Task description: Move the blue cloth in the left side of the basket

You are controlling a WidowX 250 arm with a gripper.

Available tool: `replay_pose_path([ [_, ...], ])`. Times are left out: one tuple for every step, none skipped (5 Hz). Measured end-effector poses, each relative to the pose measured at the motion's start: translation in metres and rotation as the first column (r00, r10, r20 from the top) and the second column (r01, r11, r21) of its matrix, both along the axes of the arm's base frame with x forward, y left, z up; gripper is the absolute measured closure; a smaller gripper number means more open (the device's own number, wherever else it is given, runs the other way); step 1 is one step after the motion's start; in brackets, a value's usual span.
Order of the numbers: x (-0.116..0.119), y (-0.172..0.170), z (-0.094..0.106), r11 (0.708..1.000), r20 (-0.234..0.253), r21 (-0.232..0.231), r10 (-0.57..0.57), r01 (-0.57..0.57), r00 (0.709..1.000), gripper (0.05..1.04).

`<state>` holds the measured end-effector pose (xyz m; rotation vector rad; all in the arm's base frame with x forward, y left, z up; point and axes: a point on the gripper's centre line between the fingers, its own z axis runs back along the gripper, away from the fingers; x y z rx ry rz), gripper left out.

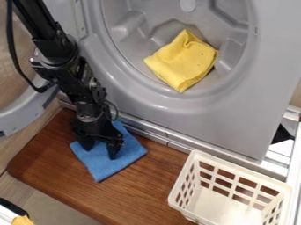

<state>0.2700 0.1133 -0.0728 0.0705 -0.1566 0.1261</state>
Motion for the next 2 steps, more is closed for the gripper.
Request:
replay_pose_path([
  [-0.0014, -0.0007, -0.0004, 1.0, -0.005, -0.008, 0.009, -0.01, 1.0, 0.084],
  [0.0023, -0.0077, 0.0064, 1.0, 0.002, -0.01, -0.009, 0.009, 1.0, 0.084],
])
